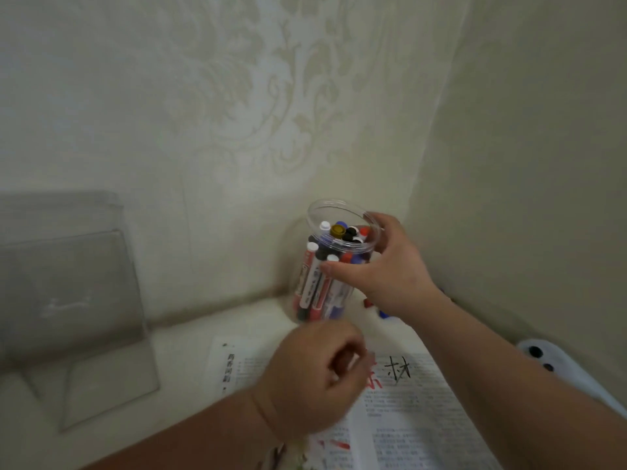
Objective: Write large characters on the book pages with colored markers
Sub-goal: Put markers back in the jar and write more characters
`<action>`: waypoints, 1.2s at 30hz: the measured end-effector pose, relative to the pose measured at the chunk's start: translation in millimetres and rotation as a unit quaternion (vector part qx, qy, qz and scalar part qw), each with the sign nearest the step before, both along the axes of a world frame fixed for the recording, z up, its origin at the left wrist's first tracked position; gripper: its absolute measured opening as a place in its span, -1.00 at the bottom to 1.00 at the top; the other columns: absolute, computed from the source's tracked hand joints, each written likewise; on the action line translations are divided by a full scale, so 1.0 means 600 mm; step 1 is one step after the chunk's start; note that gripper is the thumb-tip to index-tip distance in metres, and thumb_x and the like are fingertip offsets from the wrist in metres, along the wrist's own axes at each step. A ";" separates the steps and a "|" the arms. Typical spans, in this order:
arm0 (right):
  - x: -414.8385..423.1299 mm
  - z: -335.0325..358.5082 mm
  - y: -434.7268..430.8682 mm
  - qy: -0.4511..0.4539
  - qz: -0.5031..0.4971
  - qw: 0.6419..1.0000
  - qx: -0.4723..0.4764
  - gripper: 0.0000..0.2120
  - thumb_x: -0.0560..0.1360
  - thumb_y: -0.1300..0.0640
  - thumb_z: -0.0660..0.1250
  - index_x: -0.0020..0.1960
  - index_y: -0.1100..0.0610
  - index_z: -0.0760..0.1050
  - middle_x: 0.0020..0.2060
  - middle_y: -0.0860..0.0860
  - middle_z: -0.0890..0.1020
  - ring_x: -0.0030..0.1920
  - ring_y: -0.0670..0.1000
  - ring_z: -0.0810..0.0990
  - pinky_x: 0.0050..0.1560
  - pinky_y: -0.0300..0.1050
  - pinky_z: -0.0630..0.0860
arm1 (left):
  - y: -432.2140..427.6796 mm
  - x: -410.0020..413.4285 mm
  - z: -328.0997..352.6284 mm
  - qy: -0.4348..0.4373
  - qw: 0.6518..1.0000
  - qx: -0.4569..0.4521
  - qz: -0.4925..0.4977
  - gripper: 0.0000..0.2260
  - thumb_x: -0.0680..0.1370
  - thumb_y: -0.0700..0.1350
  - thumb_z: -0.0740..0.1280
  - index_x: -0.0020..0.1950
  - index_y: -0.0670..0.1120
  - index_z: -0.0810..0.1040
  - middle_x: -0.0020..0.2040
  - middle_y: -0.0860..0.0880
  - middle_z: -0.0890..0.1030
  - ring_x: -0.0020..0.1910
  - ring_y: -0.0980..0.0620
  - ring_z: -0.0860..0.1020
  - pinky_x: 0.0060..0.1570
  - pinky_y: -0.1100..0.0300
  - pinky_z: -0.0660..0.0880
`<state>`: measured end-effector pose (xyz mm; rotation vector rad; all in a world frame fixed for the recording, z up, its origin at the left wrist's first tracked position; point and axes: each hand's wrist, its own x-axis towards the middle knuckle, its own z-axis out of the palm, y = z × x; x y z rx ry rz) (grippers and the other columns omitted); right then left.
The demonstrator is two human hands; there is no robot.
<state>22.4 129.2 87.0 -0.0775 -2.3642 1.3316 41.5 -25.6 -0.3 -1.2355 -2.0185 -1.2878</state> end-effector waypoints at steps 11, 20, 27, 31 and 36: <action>-0.059 0.034 0.004 -0.132 0.155 0.979 0.001 0.04 0.35 0.24 0.62 0.62 -0.03 0.06 0.31 -0.01 0.56 0.14 -0.07 0.66 0.09 -0.16 0.62 | -0.002 -0.005 0.002 -0.051 0.992 -0.115 0.009 -0.85 0.56 0.10 0.33 -0.10 0.05 0.57 -0.36 0.23 0.41 -0.32 0.26 0.43 -0.31 0.40 0.29; -0.020 0.053 -0.057 -0.016 -0.056 0.981 0.186 0.09 0.24 -0.38 0.56 0.57 -0.11 0.05 0.36 0.00 0.39 0.36 0.06 0.43 0.31 0.15 0.51 | 0.000 -0.001 0.004 -0.114 0.986 -0.120 0.019 -0.86 0.56 0.08 0.35 -0.12 0.05 0.52 -0.33 0.06 0.55 -0.32 0.07 0.49 -0.29 0.09 0.49; -0.036 0.070 0.016 -0.054 0.057 0.989 0.122 -0.17 0.42 0.09 0.56 0.55 -0.17 0.22 0.41 -0.03 0.45 0.22 -0.10 0.54 -0.09 -0.41 0.49 | -0.001 -0.002 0.000 -0.118 0.984 -0.132 0.026 -0.87 0.56 0.13 0.33 -0.11 0.10 0.52 -0.32 0.13 0.52 -0.28 0.14 0.47 -0.27 0.25 0.39; -0.039 0.054 0.084 -0.064 0.044 0.994 0.071 -0.24 0.44 0.34 0.47 0.54 -0.06 0.30 0.43 0.02 0.45 0.32 -0.01 0.52 0.20 -0.06 0.57 | -0.001 -0.006 -0.004 -0.123 0.983 -0.137 0.028 -0.88 0.56 0.13 0.35 -0.14 0.16 0.50 -0.33 0.15 0.51 -0.27 0.19 0.47 -0.28 0.30 0.36; -0.042 0.009 0.143 -0.262 -0.015 0.855 0.448 -0.67 0.48 0.29 0.37 0.20 0.05 0.62 0.15 0.02 0.62 0.06 0.04 0.56 0.04 -0.17 0.48 | 0.003 -0.010 -0.010 -0.098 0.986 -0.128 0.035 -0.87 0.52 0.18 0.32 -0.11 0.15 0.53 -0.33 0.16 0.52 -0.25 0.16 0.50 -0.28 0.30 0.39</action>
